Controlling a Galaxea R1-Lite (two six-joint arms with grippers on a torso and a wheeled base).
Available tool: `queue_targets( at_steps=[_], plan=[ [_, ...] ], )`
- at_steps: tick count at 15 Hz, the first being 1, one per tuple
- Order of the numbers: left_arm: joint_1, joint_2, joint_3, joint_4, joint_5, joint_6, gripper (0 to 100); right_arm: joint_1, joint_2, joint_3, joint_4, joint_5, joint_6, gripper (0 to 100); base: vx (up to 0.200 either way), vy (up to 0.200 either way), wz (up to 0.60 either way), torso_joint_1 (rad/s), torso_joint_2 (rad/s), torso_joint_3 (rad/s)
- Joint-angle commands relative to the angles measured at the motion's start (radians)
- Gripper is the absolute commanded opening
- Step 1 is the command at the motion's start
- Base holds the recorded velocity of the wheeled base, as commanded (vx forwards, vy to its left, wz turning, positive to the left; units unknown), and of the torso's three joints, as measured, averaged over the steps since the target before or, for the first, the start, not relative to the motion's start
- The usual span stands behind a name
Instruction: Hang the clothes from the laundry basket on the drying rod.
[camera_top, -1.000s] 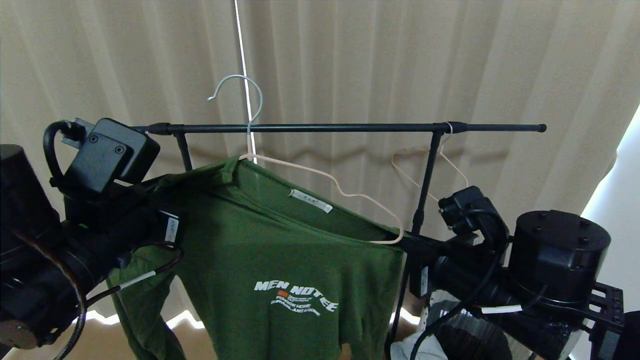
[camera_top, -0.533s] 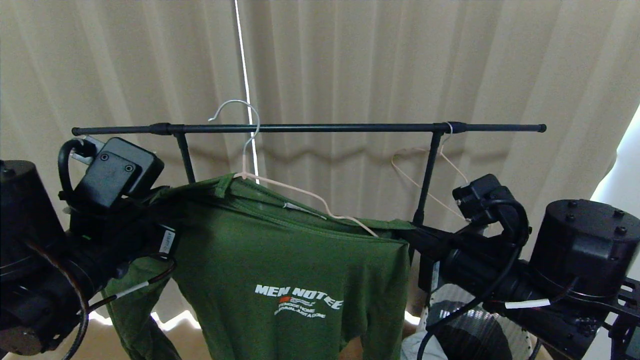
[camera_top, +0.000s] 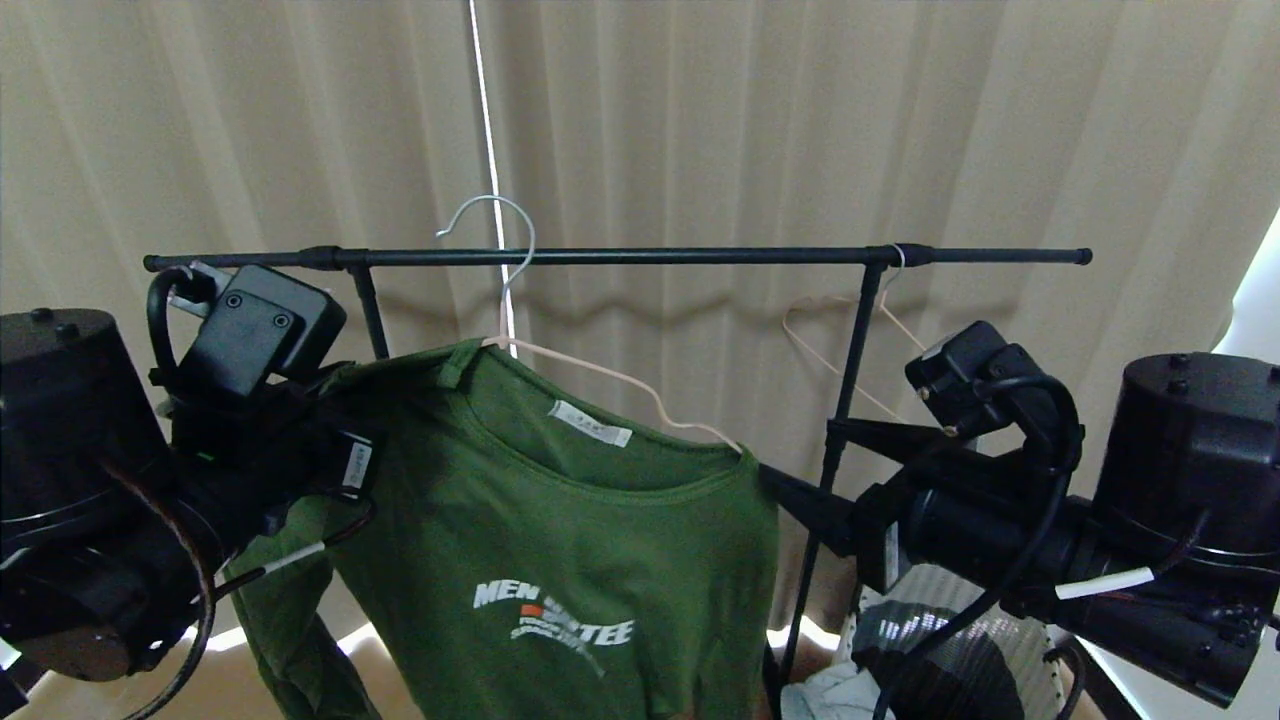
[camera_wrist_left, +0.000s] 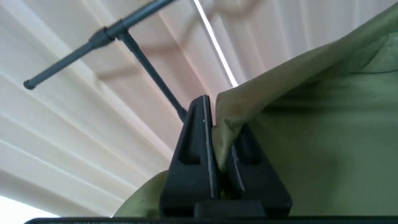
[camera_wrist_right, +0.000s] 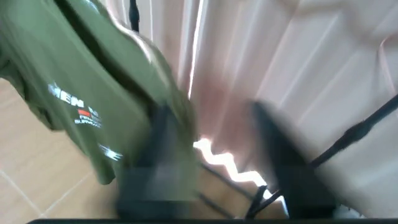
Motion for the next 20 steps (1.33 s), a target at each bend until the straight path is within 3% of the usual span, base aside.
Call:
queue_targets(
  at_steps=[1,7,10,12,20],
  plan=[
    [-0.001,0.026,0.003,-0.027,-0.001,-0.003,0,0.000,-0.007,-0.061,0.044,0.001,-0.048,100,0.000,0.000,0.00,0.000,0.00,0.000],
    [-0.050,0.056,0.017,-0.039,-0.003,-0.112,0,0.020,0.053,-0.174,0.074,0.001,-0.210,100,0.000,0.000,0.00,0.000,0.00,0.000],
    [-0.071,0.053,0.020,-0.039,-0.004,-0.120,0,0.043,0.091,-0.216,0.075,-0.003,-0.236,100,0.000,0.000,0.00,0.000,0.00,0.000],
    [-0.109,0.052,0.022,-0.051,-0.003,-0.120,0,0.042,0.128,-0.223,0.069,-0.008,-0.299,100,0.000,0.000,0.00,0.000,0.00,0.000],
    [-0.166,0.050,0.075,-0.091,-0.003,-0.120,0,0.019,0.151,-0.252,0.071,-0.013,-0.313,100,0.000,0.000,0.00,0.000,0.00,0.000]
  ],
)
